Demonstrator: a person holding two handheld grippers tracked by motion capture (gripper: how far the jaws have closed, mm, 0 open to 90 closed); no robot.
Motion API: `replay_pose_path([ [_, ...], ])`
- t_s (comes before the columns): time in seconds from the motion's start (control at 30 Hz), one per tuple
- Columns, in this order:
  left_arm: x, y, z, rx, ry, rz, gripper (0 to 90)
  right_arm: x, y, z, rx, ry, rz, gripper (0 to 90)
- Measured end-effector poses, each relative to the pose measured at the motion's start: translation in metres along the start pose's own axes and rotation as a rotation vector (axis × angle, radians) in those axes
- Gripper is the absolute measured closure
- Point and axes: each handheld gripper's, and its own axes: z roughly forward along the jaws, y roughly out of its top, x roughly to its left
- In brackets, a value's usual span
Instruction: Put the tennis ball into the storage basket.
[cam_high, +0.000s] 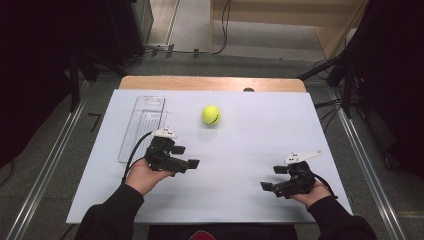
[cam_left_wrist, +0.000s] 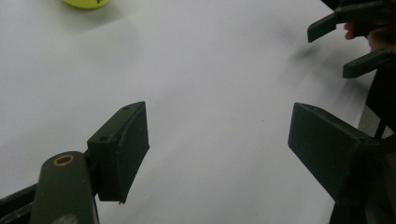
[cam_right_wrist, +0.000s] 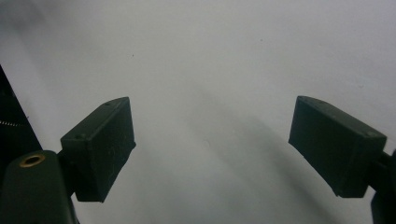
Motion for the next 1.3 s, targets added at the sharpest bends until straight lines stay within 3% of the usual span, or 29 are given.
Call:
replay_pose_path([
  [0.57, 0.009, 0.017, 0.014, -0.007, 0.012, -0.007, 18.9, 0.0, 0.0, -0.001, -0.005, 0.004, -0.001, 12.2],
  [0.73, 0.01, 0.021, 0.018, -0.012, 0.013, 0.016, 18.6, 0.0, 0.0, 0.0, -0.003, 0.005, -0.002, 12.2],
  [0.83, 0.012, 0.023, 0.021, -0.015, 0.015, 0.021, 13.9, 0.0, 0.0, -0.001, -0.005, 0.004, -0.001, 12.2],
  [0.87, 0.012, 0.025, 0.022, -0.021, 0.016, 0.016, 5.3, -0.001, 0.0, -0.001, -0.006, 0.002, 0.0, 12.2],
  [0.93, 0.014, 0.027, 0.025, -0.012, 0.022, 0.008, 0.0, -0.001, 0.0, -0.001, -0.006, 0.004, -0.001, 12.2],
  [1.03, 0.016, 0.029, 0.028, -0.035, 0.047, 0.015, 0.0, 0.0, 0.0, -0.001, -0.006, 0.003, 0.0, 12.2],
  [1.3, 0.021, 0.034, 0.035, -0.004, 0.039, 0.005, 0.0, -0.001, 0.0, -0.001, -0.01, 0.006, -0.002, 12.2],
])
